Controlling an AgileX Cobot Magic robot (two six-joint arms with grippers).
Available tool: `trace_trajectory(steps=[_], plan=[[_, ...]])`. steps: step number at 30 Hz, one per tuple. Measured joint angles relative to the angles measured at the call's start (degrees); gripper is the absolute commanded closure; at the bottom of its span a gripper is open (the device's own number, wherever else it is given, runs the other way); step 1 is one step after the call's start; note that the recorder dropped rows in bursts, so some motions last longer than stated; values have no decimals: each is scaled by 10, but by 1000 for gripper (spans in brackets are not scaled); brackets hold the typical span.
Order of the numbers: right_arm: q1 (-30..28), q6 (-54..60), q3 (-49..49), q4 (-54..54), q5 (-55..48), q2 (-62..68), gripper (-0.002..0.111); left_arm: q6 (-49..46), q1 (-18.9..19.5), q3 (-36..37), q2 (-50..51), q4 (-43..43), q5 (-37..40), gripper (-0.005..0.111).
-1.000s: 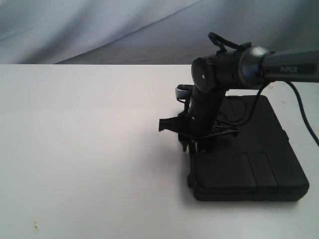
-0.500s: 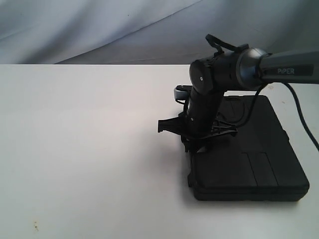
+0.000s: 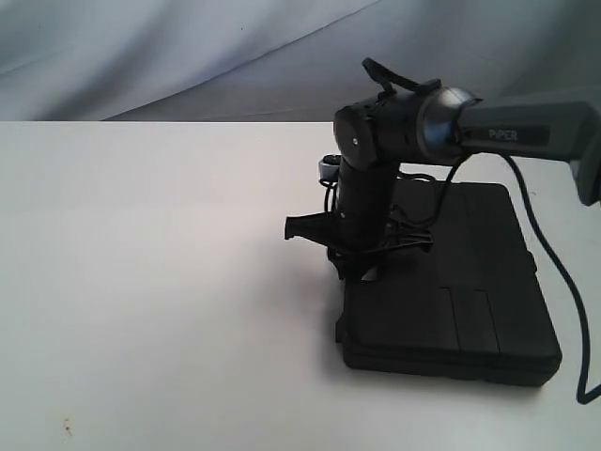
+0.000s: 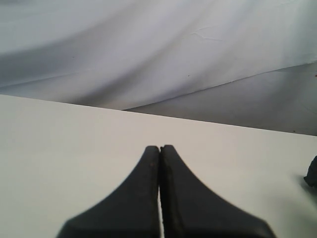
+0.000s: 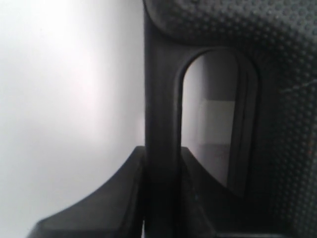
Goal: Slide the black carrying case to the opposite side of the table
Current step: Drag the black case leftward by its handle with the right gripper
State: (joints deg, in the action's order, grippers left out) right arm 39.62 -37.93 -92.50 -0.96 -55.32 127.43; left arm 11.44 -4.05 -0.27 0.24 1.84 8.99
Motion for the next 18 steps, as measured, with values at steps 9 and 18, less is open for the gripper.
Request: trace_trajectory(steps=[9, 18], plan=[[20, -28, -63, -6, -31, 35, 108, 0, 0, 0, 0, 0, 0, 107], [33, -37, -139, -9, -73, 73, 108, 0, 0, 0, 0, 0, 0, 107]])
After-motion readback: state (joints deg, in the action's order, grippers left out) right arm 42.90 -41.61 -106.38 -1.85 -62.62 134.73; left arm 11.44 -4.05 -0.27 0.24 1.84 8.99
